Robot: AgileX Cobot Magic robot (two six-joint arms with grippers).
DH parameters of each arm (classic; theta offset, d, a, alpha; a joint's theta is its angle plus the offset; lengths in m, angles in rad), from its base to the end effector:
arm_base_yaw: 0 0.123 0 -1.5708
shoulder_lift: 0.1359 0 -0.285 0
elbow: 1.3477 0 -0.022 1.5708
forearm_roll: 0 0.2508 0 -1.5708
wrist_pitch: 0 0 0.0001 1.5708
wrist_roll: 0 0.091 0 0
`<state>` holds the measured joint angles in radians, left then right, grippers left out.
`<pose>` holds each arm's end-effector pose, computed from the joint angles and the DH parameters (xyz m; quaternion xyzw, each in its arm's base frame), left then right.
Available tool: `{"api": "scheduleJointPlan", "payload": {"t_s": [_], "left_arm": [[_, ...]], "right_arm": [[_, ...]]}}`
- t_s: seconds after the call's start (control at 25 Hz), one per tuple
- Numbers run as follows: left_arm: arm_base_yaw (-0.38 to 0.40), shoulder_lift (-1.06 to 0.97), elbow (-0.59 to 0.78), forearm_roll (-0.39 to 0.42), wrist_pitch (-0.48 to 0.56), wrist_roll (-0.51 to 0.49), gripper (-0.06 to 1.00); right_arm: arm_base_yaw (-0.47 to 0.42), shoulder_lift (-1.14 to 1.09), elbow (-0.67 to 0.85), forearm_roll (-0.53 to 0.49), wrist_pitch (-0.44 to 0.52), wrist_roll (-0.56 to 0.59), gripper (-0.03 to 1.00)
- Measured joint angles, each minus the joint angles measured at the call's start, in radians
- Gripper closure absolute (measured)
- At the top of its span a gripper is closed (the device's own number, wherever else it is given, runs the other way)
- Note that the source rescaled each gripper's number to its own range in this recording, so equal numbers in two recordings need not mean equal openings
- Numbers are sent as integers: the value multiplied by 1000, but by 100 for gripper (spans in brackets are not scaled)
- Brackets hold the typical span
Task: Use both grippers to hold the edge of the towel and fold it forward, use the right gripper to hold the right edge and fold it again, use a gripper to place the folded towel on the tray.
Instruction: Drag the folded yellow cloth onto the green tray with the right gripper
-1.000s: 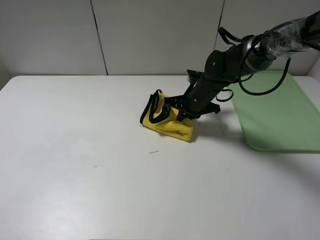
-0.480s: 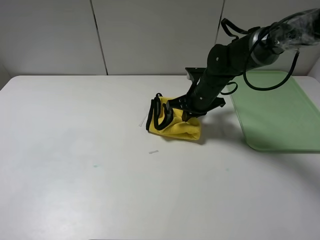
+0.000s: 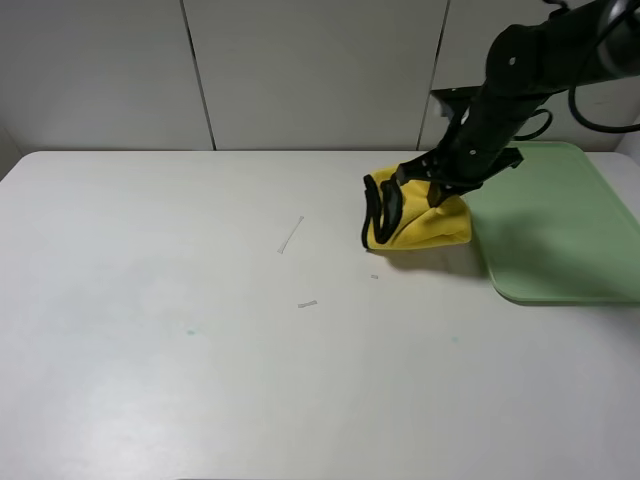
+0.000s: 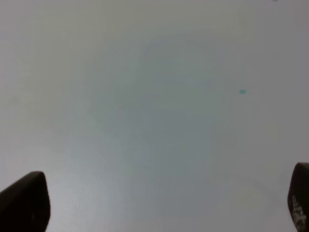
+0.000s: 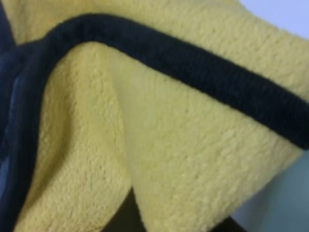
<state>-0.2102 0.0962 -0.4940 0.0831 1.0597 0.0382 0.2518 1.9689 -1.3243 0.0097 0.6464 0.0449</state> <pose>0.0116 0.0043 0.2756 0.1093 0.8709 0.0004 0.4791 0.3893 0.1007 0.1693 -0.0983 0.9783 0.0305 0.1799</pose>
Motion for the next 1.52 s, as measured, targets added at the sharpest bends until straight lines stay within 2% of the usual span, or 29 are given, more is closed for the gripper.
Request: {"api": "scheduleJointPlan", "payload": {"t_s": [0.32,0.52,0.72,1.04,1.08,1.12,1.2,1.28,1.36,1.52], "left_arm": [[0,0,0,0,0,0,-5],[0,0,0,0,0,0,-5],[0,0,0,0,0,0,-5],[0,0,0,0,0,0,-5],[0,0,0,0,0,0,-5],[0,0,0,0,0,0,-5],[0,0,0,0,0,0,-5],[0,0,0,0,0,0,-5],[0,0,0,0,0,0,-5],[0,0,0,0,0,0,-5]], "right_arm": [[-246,-31,0,-16,32,-99,87],[-368,-32,0,-17,41,-112,87],[-420,-32,0,-20,79,-115,87],[-421,-32,0,-10,92,-118,85],[-421,-32,0,-10,92,-118,80],[-421,-32,0,-10,92,-118,68],[-421,-32,0,-1,92,-118,29],[-421,-32,0,11,92,-118,9],[-421,-32,0,14,92,-118,1],[-421,-32,0,14,91,-118,-3]]}}
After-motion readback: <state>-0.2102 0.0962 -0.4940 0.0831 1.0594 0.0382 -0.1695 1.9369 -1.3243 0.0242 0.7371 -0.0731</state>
